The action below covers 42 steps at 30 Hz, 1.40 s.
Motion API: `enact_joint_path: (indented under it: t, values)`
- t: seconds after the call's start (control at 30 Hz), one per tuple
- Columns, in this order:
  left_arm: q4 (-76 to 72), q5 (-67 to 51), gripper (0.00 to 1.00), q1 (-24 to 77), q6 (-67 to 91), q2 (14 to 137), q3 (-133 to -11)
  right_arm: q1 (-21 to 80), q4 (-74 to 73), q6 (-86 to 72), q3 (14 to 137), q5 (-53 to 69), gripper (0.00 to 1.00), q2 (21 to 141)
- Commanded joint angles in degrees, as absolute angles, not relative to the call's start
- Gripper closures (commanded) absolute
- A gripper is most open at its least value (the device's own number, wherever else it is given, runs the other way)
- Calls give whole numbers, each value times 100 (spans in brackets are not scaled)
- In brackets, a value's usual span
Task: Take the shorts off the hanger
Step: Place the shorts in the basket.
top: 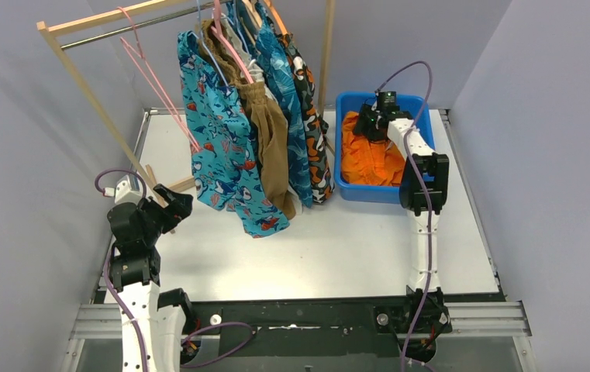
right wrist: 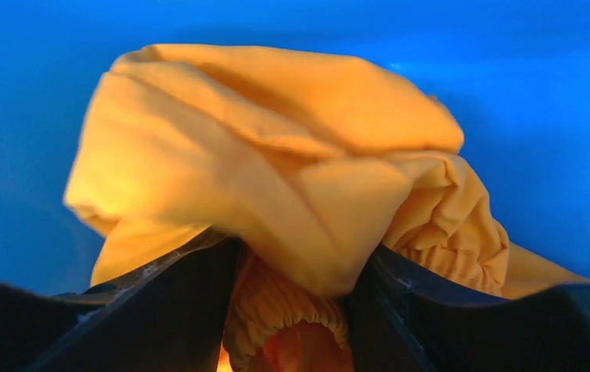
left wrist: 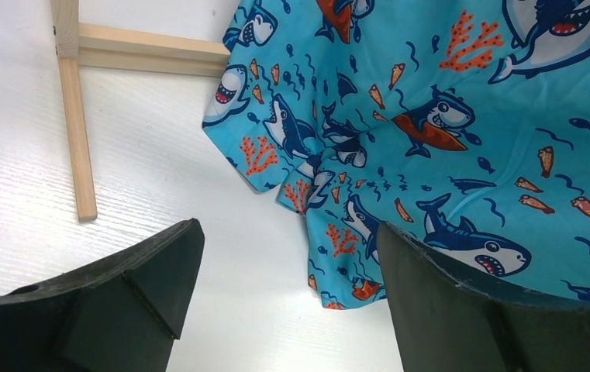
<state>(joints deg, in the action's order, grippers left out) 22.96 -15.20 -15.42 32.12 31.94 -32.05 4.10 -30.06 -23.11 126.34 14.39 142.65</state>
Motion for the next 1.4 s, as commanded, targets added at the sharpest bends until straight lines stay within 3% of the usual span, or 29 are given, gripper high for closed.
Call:
enact_joint_path:
  t: [0.0, 0.23, 0.37, 0.43, 0.53, 0.67, 0.93, 1.07, 1.37]
  values:
    - [2026, -1595, 17, -1520, 3138, 3182, -3278, 341, -2837, -2124, 12333, 1196, 47, 13448]
    - [1986, -1702, 17, -1521, 3087, 3201, -3270, 308, -2959, -1603, 11982, 1205, 30, 12337]
    - [1982, -1723, 17, -1525, 3068, 3243, -3278, 310, -2908, -1653, 11333, 1204, 27, 11578]
    - [1979, -1703, 17, -1529, 3067, 3237, -3272, 333, -2141, -2173, 10129, 943, 26, 10586]
    - [1952, -1712, 17, -1545, 3058, 3242, -3261, 388, 249, -2924, 7281, 1564, 24, 9043]
    - [1916, -1756, 17, -1549, 3045, 3232, -3245, 838, 1350, -3202, 5751, 1617, 22, 7765]
    - [1881, -1769, 17, -1616, 3076, 3390, -3234, 2059, 946, -3230, 4670, 1424, 22, 6412]
    - [1893, -1758, 16, -1632, 3085, 3445, -3254, 2427, 1511, -3310, 3866, 1641, 22, 5712]
    - [1359, -1701, 16, -1853, 3169, 3647, -3176, 3204, 965, -2365, 4523, 2503, 26, 5364]
